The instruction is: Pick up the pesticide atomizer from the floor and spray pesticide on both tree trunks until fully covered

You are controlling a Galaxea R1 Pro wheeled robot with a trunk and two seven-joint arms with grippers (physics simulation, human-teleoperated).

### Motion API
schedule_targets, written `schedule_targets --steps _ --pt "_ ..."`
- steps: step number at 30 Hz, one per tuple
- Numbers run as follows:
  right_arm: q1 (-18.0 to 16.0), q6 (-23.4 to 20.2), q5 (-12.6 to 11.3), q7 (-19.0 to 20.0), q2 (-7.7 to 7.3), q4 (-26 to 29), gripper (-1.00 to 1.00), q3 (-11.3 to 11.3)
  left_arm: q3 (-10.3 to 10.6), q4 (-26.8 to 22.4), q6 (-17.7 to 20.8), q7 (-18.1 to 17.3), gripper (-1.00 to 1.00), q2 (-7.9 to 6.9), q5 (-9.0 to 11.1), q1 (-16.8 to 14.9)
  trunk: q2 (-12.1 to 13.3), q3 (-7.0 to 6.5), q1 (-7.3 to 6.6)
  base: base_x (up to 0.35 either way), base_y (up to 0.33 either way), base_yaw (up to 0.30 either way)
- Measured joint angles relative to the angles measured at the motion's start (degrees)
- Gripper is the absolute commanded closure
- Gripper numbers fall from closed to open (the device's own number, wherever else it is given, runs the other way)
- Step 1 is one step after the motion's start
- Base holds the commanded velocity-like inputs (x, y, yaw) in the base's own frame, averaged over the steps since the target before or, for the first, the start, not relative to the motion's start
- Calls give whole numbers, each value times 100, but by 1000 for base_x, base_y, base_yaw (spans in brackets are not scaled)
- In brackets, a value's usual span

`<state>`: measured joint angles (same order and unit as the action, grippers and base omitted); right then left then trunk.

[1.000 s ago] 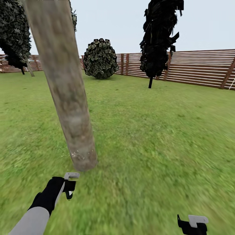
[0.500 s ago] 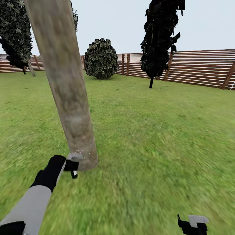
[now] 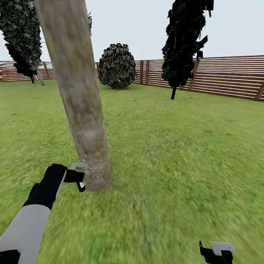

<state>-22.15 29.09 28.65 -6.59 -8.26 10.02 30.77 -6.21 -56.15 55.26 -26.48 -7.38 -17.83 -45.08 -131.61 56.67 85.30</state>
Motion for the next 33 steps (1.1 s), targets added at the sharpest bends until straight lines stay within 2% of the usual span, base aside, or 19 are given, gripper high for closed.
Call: schedule_targets --steps 1,2,5,7,10,12,16,33 --pt "0 0 0 0 0 0 -100 0 8 -90 69 -2 100 -14 -7 -1 0 0 0 0 0 273" --pt "0 0 0 0 0 0 -100 0 7 -191 132 -8 100 -90 -59 -2 0 0 0 0 0 276" --pt "0 0 0 0 0 0 -100 0 -15 -252 192 -20 100 -483 -42 -36 0 0 0 0 0 202" --pt "0 0 0 0 0 0 -100 0 2 -267 186 -29 100 -606 -1 -20 0 0 0 0 0 40" --pt "0 0 0 0 0 0 -100 -1 27 -323 190 -32 100 -552 31 -16 0 0 0 0 -2 9" --pt "0 0 0 0 -2 0 -100 0 65 -538 212 -33 100 -399 62 -18 0 0 0 0 -143 2" --pt "0 0 4 0 -45 0 -100 1 387 -756 241 -25 100 -306 23 -10 0 0 0 0 -242 0" --pt "0 0 2 0 -44 0 -100 -1 393 -774 232 -15 100 -309 -22 -4 0 0 0 -25 -274 23"
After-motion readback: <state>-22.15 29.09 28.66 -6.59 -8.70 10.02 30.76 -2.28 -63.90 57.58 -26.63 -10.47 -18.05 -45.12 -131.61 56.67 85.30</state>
